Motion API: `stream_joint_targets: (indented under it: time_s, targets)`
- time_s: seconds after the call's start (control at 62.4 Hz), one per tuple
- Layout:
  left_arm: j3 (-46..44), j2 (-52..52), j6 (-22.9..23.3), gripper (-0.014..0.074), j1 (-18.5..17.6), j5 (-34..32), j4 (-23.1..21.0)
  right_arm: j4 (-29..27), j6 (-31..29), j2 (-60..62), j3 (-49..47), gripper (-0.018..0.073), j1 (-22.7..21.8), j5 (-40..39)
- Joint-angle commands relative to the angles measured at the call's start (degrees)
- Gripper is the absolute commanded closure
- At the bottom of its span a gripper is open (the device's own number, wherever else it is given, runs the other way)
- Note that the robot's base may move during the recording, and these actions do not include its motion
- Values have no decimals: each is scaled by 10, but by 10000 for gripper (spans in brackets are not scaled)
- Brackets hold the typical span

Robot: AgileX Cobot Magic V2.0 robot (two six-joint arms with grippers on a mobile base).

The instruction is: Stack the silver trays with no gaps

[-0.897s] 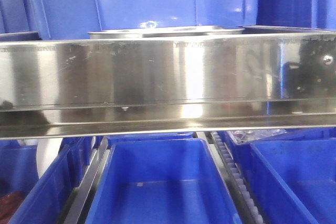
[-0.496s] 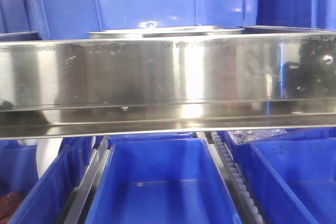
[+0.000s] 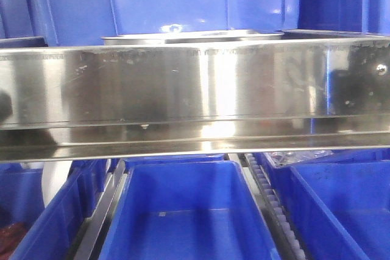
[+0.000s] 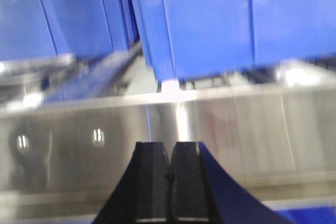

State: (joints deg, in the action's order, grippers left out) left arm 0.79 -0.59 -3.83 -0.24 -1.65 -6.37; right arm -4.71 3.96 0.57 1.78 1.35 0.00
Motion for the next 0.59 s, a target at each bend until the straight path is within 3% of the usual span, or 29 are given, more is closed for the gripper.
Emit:
stream_joint_targets:
  time_s: [0.0,0.16,0.272,0.368,0.432,0.577]
  targets:
    - [-60,-14,6,644,-1,-35,-10,4,-2,11,-31,501,-3,-66]
    - [-214,29,6,617,-6,126,-4,3,-2,-1,-154,457,-3,47]
    - [-319,82,5,493,-13,195,-4,3,-2,-37,-245,253,-3,116]
    - [-395,142,5,288,-20,240,-8,3,-2,-89,-305,36,-3,132]
    - [-435,180,5,177,-23,269,-10,4,-3,-123,-331,-60,-3,132]
    - [-506,273,-36,141,-37,315,-25,9,-3,-209,-380,-52,-2,134]
